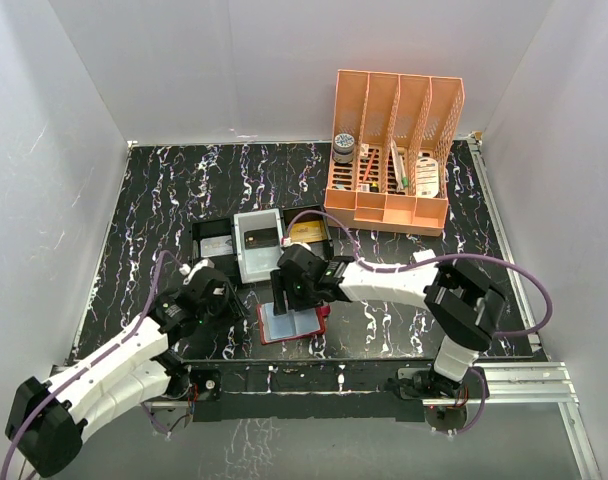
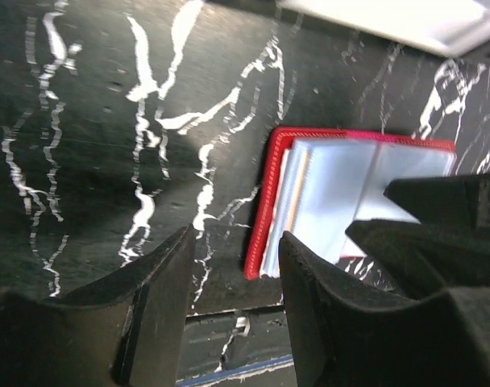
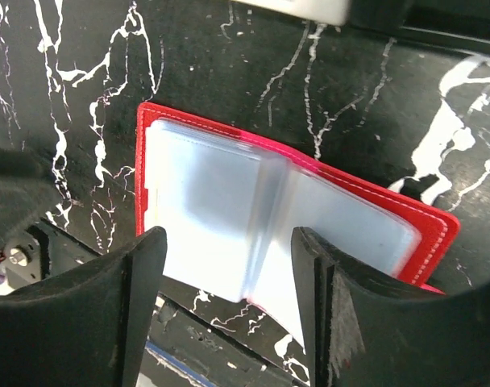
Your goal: Take the credit cards out of the card holder
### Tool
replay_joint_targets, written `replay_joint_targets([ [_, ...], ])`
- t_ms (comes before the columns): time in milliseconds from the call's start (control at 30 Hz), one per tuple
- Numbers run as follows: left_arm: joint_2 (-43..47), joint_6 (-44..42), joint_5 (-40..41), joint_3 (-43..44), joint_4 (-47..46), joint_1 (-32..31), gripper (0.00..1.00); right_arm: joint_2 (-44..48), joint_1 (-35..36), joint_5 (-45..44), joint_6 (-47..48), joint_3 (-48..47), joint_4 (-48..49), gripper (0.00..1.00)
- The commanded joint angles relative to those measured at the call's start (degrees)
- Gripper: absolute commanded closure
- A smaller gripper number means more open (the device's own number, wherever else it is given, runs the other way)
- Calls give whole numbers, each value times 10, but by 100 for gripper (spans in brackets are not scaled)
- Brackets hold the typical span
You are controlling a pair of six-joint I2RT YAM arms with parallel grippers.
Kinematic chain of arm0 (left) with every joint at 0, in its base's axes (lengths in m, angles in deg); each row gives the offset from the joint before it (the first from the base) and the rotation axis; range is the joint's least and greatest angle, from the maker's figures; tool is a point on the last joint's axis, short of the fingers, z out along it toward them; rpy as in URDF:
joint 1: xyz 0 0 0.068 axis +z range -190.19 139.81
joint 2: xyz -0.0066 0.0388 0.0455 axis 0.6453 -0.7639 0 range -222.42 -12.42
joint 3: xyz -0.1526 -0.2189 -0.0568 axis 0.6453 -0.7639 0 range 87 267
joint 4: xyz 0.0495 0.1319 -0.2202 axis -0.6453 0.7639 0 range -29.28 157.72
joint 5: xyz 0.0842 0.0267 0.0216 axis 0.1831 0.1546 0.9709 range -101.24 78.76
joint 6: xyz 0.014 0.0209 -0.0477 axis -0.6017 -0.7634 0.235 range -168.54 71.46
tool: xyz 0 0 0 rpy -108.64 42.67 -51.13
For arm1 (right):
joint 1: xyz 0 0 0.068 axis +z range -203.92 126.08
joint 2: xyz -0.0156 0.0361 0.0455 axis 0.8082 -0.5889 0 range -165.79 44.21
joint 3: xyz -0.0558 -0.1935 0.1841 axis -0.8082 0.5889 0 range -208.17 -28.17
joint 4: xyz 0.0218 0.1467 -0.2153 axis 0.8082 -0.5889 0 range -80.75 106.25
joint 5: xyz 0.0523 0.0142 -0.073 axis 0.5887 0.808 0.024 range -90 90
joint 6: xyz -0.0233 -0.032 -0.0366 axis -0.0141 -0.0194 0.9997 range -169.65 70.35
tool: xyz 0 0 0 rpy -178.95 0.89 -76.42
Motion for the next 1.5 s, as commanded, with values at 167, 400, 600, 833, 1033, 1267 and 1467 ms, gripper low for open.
replay_joint_targets([
  [167,29,4,-14,-2,33,37,54,-63,45,-87,27,-95,-47,31],
  [400,20,-8,-28,4,22,37,53,-118,66,-134,30,-136,-99,29],
  [600,12,-11,-38,4,11,37,52,-127,70,-134,24,-133,-102,41],
  [833,8,-27,-69,1,-19,37,52,-96,48,-80,18,-92,-46,58],
  [1033,11,-46,-107,-3,-60,37,50,-38,-14,48,-16,14,77,69],
  [1267,-12,-61,-215,-29,-201,37,48,-7,-55,124,-51,94,168,72],
  [1467,-80,-46,-305,-62,-347,37,43,-3,-83,164,-90,137,229,72],
])
